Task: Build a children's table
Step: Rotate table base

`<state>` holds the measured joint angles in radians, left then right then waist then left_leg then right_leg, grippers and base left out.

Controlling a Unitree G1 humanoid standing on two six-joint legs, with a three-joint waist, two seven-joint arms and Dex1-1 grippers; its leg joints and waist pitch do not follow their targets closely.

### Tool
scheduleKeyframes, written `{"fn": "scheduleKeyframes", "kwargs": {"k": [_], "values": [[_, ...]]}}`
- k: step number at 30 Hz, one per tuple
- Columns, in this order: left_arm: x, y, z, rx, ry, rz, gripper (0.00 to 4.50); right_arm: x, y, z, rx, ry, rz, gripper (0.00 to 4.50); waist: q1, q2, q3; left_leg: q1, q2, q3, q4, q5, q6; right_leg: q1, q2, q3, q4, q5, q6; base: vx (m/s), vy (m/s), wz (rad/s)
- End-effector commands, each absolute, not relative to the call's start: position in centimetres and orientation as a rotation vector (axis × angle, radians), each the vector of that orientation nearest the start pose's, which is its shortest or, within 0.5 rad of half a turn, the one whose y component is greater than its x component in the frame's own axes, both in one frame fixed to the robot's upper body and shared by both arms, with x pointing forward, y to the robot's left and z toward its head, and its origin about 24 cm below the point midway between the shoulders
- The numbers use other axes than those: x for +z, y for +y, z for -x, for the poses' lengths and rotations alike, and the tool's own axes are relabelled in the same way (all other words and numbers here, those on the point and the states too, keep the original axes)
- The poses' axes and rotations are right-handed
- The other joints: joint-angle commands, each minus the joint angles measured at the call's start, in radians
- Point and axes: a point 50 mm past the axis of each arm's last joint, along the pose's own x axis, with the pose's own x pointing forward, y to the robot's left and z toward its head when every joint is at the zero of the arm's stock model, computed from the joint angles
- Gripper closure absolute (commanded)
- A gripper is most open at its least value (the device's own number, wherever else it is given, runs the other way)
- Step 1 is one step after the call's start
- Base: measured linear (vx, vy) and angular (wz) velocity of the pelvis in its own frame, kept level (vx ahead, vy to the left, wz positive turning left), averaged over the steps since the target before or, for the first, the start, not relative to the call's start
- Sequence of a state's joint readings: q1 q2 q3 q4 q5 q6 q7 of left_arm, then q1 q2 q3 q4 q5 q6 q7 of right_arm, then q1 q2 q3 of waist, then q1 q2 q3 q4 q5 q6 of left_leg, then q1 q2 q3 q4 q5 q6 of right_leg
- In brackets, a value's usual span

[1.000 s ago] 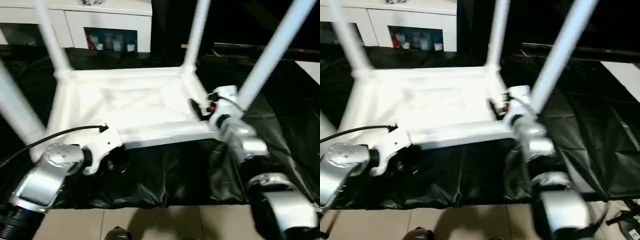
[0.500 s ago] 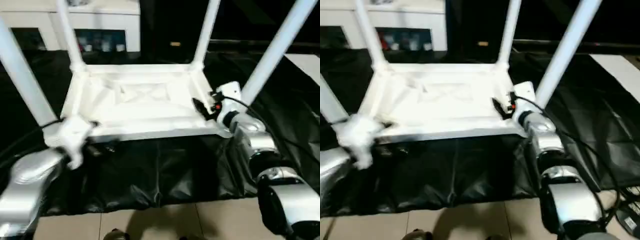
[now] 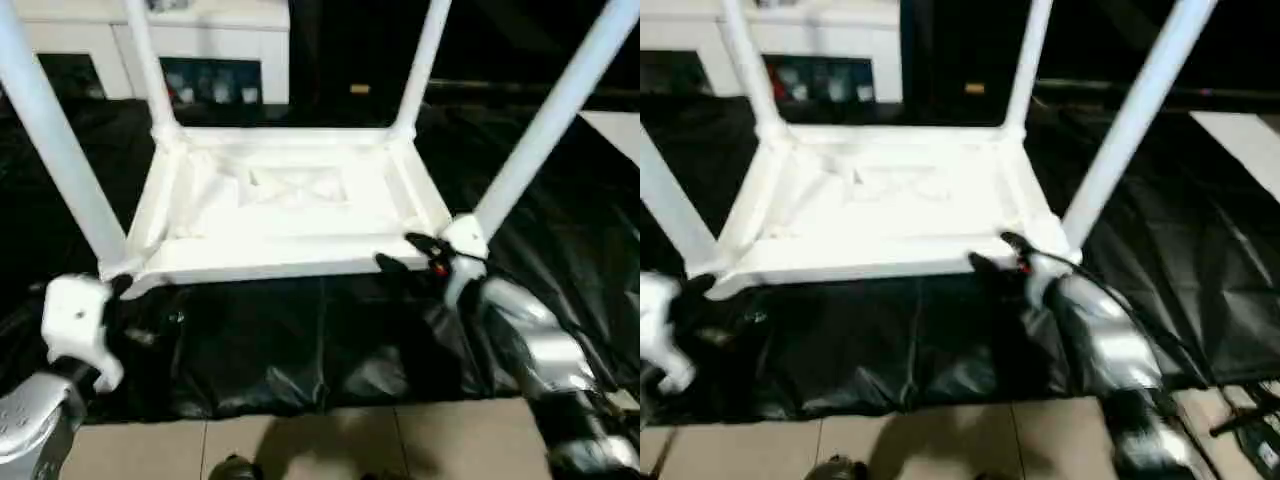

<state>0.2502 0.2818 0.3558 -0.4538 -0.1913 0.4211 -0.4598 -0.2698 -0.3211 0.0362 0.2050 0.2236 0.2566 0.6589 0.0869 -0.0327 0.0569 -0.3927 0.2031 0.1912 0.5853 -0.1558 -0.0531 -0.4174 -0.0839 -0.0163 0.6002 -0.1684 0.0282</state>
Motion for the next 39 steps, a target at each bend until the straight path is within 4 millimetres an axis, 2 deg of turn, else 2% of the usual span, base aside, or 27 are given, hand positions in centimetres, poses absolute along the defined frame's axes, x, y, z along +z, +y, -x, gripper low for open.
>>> {"fn": "scheduleKeyframes", "kwargs": {"k": [1,7,9,11,13,14,15,16,17,18,19,20,21,22,23,25,27,29,30,31,32,33,34,35,36,37,39], "values": [[8.2,25.8,-19.1,-0.072,0.167,-0.136,0.05,5.4,-17.2,-29.0,0.665,0.238,0.039,0.74,-0.006,0.018,-0.048,0.033,0.011,-0.026,-0.083,-0.565,-0.057,0.004,-0.022,0.006,-0.118,-0.603,-0.016,0.0,0.0,0.0],[8.9,27.4,-21.7,0.049,0.135,-0.17,0.05,4.2,-17.4,-27.8,0.567,0.351,0.03,0.74,-0.014,0.04,-0.042,0.045,0.005,-0.043,-0.087,-0.643,-0.075,0.001,-0.012,-0.012,-0.133,-0.616,-0.022,-0.029,0.008,-0.05],[9.1,28.0,-22.4,0.093,0.126,-0.172,0.05,3.9,-17.5,-27.7,0.535,0.379,0.04,0.74,-0.027,0.051,-0.032,0.049,0.015,-0.06,-0.108,-0.74,-0.079,0.026,-0.008,-0.05,-0.134,-0.58,-0.036,-0.065,0.033,-0.13],[9.4,28.6,-23.4,0.116,0.108,-0.174,0.05,3.8,-17.7,-27.8,0.503,0.391,0.043,0.74,-0.03,0.055,-0.028,0.045,0.021,-0.064,-0.122,-0.78,-0.08,0.04,-0.01,-0.059,-0.131,-0.561,-0.046,0.0,0.0,0.0],[9.7,28.9,-24.5,0.095,0.09,-0.163,0.05,3.9,-17.6,-27.7,0.496,0.39,0.037,0.74,-0.025,0.069,-0.022,0.028,0.039,-0.051,-0.17,-0.872,-0.08,0.074,0.006,-0.078,-0.074,-0.486,-0.071,-0.039,-0.003,-0.01],[9.8,29.2,-25.2,0.097,0.088,-0.177,0.05,3.9,-17.5,-27.8,0.496,0.393,0.034,0.74,0.009,0.066,-0.019,-0.023,0.062,-0.023,-0.227,-0.904,-0.073,0.115,0.014,-0.067,0.058,-0.404,-0.083,-0.11,-0.063,0.07],[9.9,29.5,-25.7,0.106,0.087,-0.184,0.05,3.9,-17.4,-27.8,0.498,0.393,0.035,0.74,0.042,0.054,-0.02,-0.052,0.069,-0.007,-0.237,-0.893,-0.058,0.132,0.011,-0.041,0.126,-0.367,-0.068,-0.11,-0.063,0.07],[10.0,30.1,-26.5,0.126,0.086,-0.189,0.05,3.9,-17.2,-28.0,0.498,0.396,0.036,0.74,0.059,0.013,-0.022,0.046,0.027,0.035,-0.129,-0.701,-0.062,0.007,-0.009,0.033,0.01,-0.715,0.0,-0.023,-0.141,0.18],[10.1,30.3,-26.7,0.133,0.085,-0.186,0.05,3.9,-17.1,-28.1,0.499,0.397,0.036,0.74,0.027,-0.035,-0.024,0.139,-0.027,0.014,0.07,-0.505,-0.049,-0.106,-0.065,0.033,-0.17,-1.02,0.041,0.017,-0.112,-0.03],[10.1,30.6,-27.2,0.143,0.083,-0.177,0.05,3.8,-16.9,-28.3,0.499,0.398,0.033,0.74,0.039,-0.007,-0.029,0.024,-0.039,-0.078,0.077,-0.126,-0.012,0.031,-0.141,0.103,-0.147,-1.084,-0.005,0.017,-0.112,-0.03],[10.2,30.9,-27.7,0.143,0.081,-0.161,0.05,3.9,-16.6,-28.6,0.499,0.395,0.02,0.74,0.046,-0.01,-0.029,0.019,-0.02,-0.078,0.028,-0.15,-0.036,0.041,-0.118,0.075,-0.117,-0.969,-0.017,0.0,0.0,0.0],[10.3,30.9,-28.1,0.121,0.079,-0.14,0.05,3.8,-16.3,-28.9,0.499,0.393,0.005,0.74,0.05,0.013,-0.04,0.069,-0.006,-0.063,-0.03,-0.291,-0.074,0.001,-0.037,0.036,-0.076,-0.64,-0.071,0.0,0.0,0.0],[10.3,30.9,-28.4,0.106,0.078,-0.127,0.05,3.8,-16.2,-29.1,0.499,0.393,-0.001,0.74,0.04,0.021,-0.045,0.078,-0.006,-0.066,-0.046,-0.367,-0.07,0.002,-0.018,0.026,-0.058,-0.512,-0.102,0.0,0.0,0.0],[10.4,30.9,-28.7,0.074,0.071,-0.105,0.05,3.7,-16.0,-29.4,0.504,0.391,0.004,0.74,0.036,0.044,-0.049,0.074,0.007,-0.067,-0.064,-0.437,-0.085,0.018,-0.018,0.018,-0.048,-0.317,-0.167,-0.09,-0.047,0.17],[10.4,30.9,-28.8,0.061,0.067,-0.096,0.05,3.7,-15.9,-29.5,0.506,0.391,0.007,0.74,0.029,0.044,-0.038,0.061,0.011,-0.073,-0.083,-0.517,-0.083,0.035,-0.021,0.007,-0.059,-0.329,-0.17,-0.069,0.02,-0.03],[10.2,30.7,-29.5,-0.067,0.068,-0.029,0.05,3.5,-15.4,-30.5,0.513,0.385,0.013,0.74,0.027,0.045,-0.03,0.087,0.008,-0.075,-0.084,-0.65,-0.085,0.024,-0.032,-0.007,-0.093,-0.497,-0.132,-0.067,0.028,-0.03],[9.9,30.6,-29.8,-0.173,0.089,-0.004,0.05,3.3,-15.1,-31.5,0.509,0.387,0.004,0.74,0.015,0.045,-0.028,0.091,0.004,-0.081,-0.089,-0.691,-0.072,0.035,-0.039,-0.029,-0.115,-0.588,-0.095,-0.051,0.026,-0.05],[9.6,30.7,-30.1,-0.213,0.113,-0.026,0.05,3.2,-15.0,-32.4,0.496,0.393,0.019,0.74,0.001,0.039,-0.026,0.082,0.02,-0.087,-0.118,-0.75,-0.062,0.06,-0.033,-0.058,-0.112,-0.561,-0.08,-0.028,0.004,-0.04],[9.5,30.6,-30.3,-0.218,0.111,-0.027,0.05,3.2,-14.9,-32.6,0.492,0.393,0.023,0.74,0.023,0.068,-0.029,0.015,0.061,-0.077,-0.199,-0.873,-0.064,0.13,-0.014,-0.076,0.038,-0.329,-0.105,-0.057,0.007,-0.08],[9.6,30.5,-30.6,-0.228,0.105,-0.017,0.05,3.3,-14.9,-32.8,0.485,0.393,0.02,0.74,0.04,0.056,-0.034,0.003,0.067,-0.066,-0.203,-0.873,-0.048,0.133,-0.016,-0.061,0.077,-0.221,-0.101,-0.081,-0.043,0.09],[9.6,30.4,-30.8,-0.235,0.1,-0.012,0.05,3.3,-14.9,-33.0,0.479,0.393,0.02,0.74,0.056,0.046,-0.026,0.019,0.064,-0.042,-0.215,-0.849,-0.038,0.105,-0.011,-0.038,0.082,-0.239,-0.093,0.006,-0.112,0.21],[9.6,30.1,-31.1,-0.25,0.094,0.003,0.05,3.3,-14.9,-33.2,0.475,0.392,0.023,0.74,0.041,-0.009,-0.004,0.17,-0.027,-0.037,0.025,-0.533,-0.066,-0.059,-0.129,-0.003,-0.191,-0.972,-0.058,0.006,-0.112,0.21],[9.6,29.9,-31.5,-0.253,0.092,0.006,0.05,3.4,-14.8,-33.4,0.477,0.391,0.026,0.74,0.041,-0.009,-0.004,0.17,-0.027,-0.037,0.025,-0.533,-0.066,-0.059,-0.129,-0.003,-0.191,-0.972,-0.058,0.066,-0.092,-0.01],[9.6,29.8,-31.6,-0.253,0.092,0.006,0.05,3.4,-14.8,-33.4,0.478,0.39,0.027,0.74,0.061,-0.01,-0.035,0.069,0.002,-0.063,-0.019,-0.221,-0.042,0.063,-0.155,0.016,-0.145,-0.96,-0.055,0.062,-0.023,-0.18],[9.6,29.6,-32.0,-0.252,0.09,0.006,0.05,3.4,-14.6,-33.6,0.482,0.385,0.036,0.74,0.069,-0.001,-0.045,0.051,0.013,-0.06,-0.062,-0.196,-0.061,0.076,-0.117,0.002,-0.116,-0.803,-0.062,0.062,-0.023,-0.18],[9.6,29.6,-32.3,-0.259,0.091,0.013,0.05,3.4,-14.5,-33.9,0.489,0.376,0.041,0.74,0.064,0.021,-0.05,0.068,0.027,-0.059,-0.087,-0.266,-0.091,0.05,-0.068,-0.016,-0.083,-0.526,-0.102,0.052,-0.026,0.0],[9.5,29.3,-32.9,-0.281,0.097,0.021,0.05,3.3,-14.2,-34.4,0.498,0.364,0.046,0.74,0.055,0.021,-0.048,0.073,0.027,-0.044,-0.091,-0.399,-0.115,0.048,-0.061,-0.02,-0.071,-0.367,-0.185,0.0,0.0,0.0]]}}
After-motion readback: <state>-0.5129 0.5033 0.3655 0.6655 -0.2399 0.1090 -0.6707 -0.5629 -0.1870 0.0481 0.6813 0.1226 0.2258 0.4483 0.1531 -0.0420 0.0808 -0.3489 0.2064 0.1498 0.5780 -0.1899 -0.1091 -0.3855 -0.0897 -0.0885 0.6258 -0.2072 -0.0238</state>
